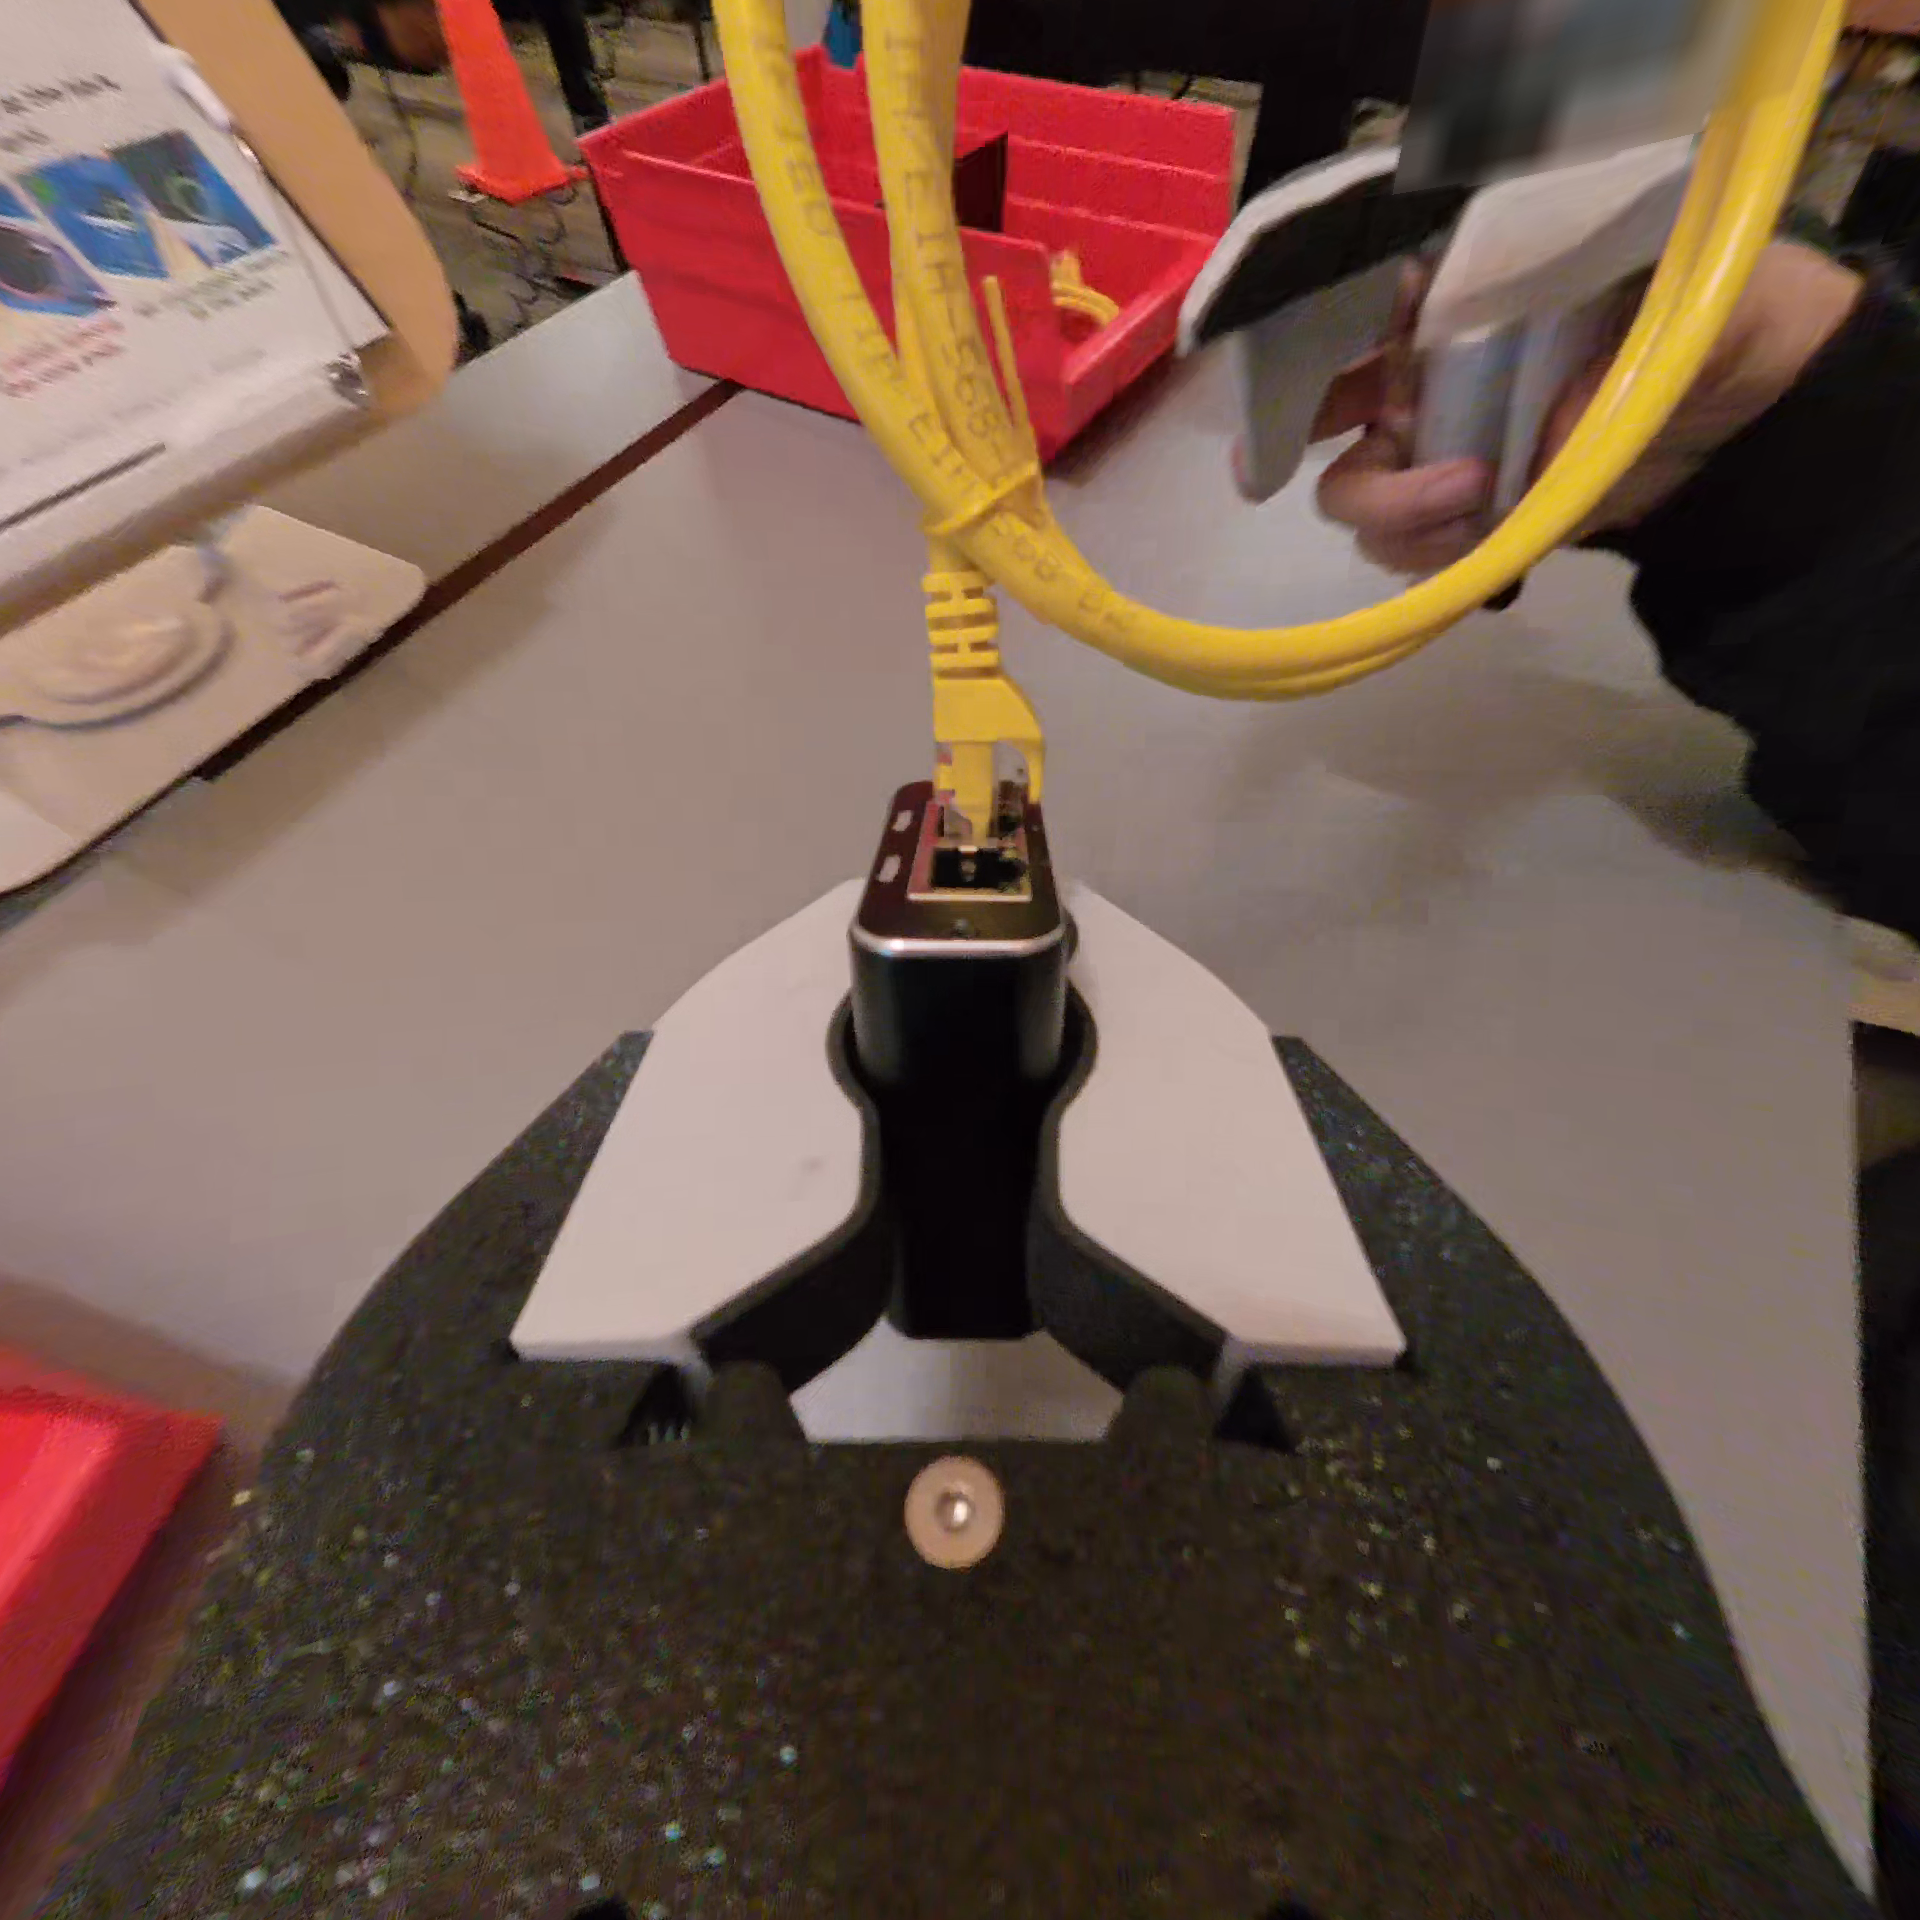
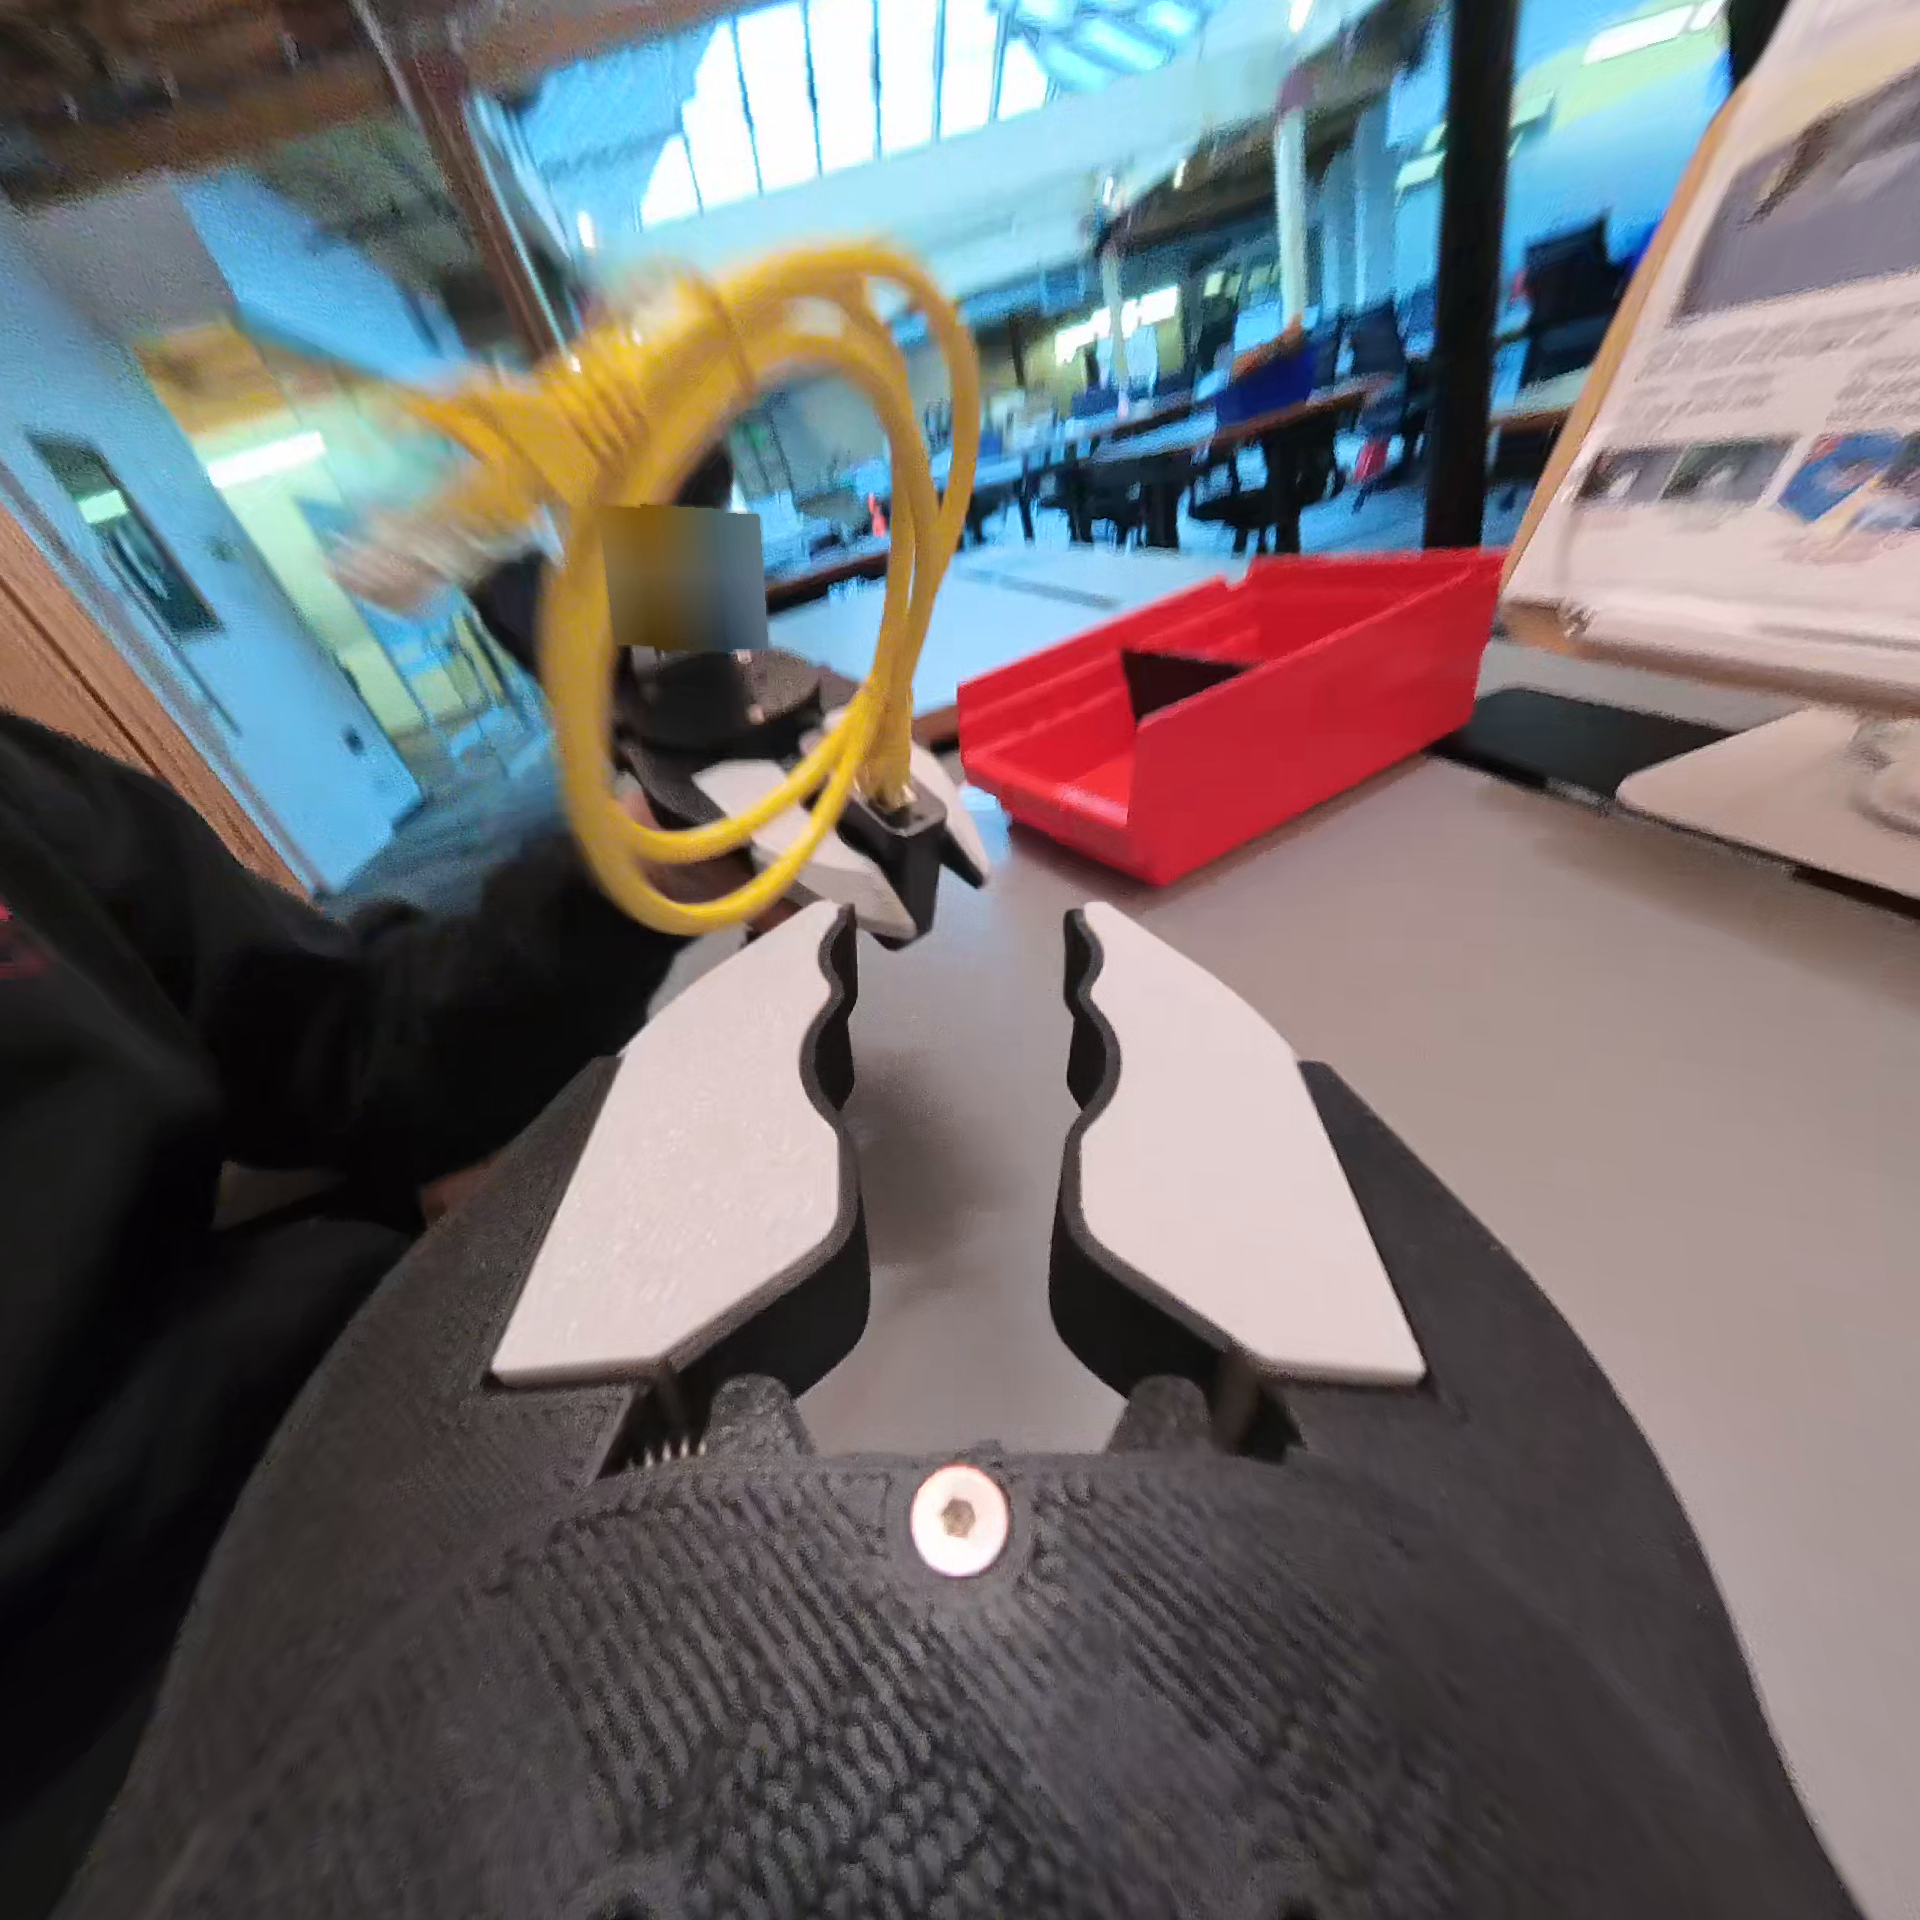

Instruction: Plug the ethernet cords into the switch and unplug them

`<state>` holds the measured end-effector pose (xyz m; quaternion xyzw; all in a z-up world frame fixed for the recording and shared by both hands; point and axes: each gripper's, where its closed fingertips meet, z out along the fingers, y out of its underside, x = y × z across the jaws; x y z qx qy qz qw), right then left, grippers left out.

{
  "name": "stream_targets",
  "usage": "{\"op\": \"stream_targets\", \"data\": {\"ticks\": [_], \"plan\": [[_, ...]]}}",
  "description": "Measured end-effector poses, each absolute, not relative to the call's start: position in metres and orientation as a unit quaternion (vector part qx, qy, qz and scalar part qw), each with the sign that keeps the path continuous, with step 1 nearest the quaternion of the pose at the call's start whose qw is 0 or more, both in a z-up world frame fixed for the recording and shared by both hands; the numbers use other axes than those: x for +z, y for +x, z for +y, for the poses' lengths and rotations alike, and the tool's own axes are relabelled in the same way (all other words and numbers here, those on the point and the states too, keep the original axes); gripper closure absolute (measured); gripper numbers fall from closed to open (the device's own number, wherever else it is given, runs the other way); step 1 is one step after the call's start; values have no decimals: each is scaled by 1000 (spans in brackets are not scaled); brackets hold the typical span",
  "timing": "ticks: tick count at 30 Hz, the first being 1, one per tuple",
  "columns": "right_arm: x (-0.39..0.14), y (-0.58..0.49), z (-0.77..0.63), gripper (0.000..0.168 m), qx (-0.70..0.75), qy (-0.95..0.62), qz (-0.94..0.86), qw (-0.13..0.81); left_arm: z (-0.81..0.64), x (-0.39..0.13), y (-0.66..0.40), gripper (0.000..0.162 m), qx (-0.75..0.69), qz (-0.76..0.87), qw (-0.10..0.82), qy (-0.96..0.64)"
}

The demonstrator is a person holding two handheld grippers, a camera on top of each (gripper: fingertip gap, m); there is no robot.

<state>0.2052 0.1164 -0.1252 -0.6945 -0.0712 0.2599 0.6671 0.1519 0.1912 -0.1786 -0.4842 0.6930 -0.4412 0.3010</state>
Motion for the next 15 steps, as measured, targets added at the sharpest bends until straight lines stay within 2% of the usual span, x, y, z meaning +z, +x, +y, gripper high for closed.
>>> {"op": "stream_targets", "data": {"ticks": [3,6,11,15], "plan": [[-90,212,93,129,310,-638,-51,703,209,-175,146,135,-408,701,327,-484],[-65,203,82,135,406,-579,-30,706,215,-176,142,135,-406,710,324,-476],[-62,179,87,148,550,-539,-6,638,215,-184,138,135,-399,727,304,-469],[-79,163,93,139,581,-567,-17,584,218,-190,136,135,-381,741,300,-465]]}}
